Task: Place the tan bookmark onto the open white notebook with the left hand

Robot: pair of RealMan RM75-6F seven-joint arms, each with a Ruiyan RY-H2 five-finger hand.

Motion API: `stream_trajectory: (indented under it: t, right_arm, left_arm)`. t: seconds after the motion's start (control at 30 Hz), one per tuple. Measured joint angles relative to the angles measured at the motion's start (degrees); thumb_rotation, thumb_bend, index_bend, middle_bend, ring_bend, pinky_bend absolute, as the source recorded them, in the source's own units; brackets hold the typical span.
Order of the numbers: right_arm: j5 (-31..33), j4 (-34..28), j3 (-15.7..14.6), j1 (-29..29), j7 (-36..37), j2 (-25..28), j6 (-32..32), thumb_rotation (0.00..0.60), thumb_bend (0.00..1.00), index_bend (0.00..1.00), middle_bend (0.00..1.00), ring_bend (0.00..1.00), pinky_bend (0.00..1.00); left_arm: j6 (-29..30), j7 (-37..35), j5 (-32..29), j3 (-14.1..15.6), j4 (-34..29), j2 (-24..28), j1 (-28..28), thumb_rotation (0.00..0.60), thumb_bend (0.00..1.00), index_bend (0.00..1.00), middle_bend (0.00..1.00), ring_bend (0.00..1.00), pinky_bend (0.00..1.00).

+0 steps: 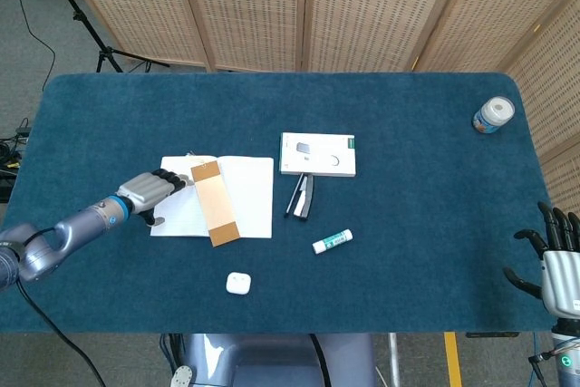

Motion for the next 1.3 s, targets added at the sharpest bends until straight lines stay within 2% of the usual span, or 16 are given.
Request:
stream_trajectory:
  t: [0.47,1.3]
  right_arm:
    - [0.54,0.43,0.17,0.06,0.25,-0.06,-0.43,0.600,0.13,0.38,0.06,0.00,0.00]
    - [1.08,0.90,0.46,0.03,0.89,-0.06,-0.61,0.600,0.13,0.38,0.06,0.00,0.00]
  left_arm:
    - [-1.60,4.16,-2.71,-3.80,2.23,-3.49,0.24,0.600,0.34,0.02,0.06,0.00,0.06]
    - [-2.65,9.62,-4.29,-7.06,7.59,-9.20,0.31,0.600,0.34,0.02,0.06,0.00,0.06]
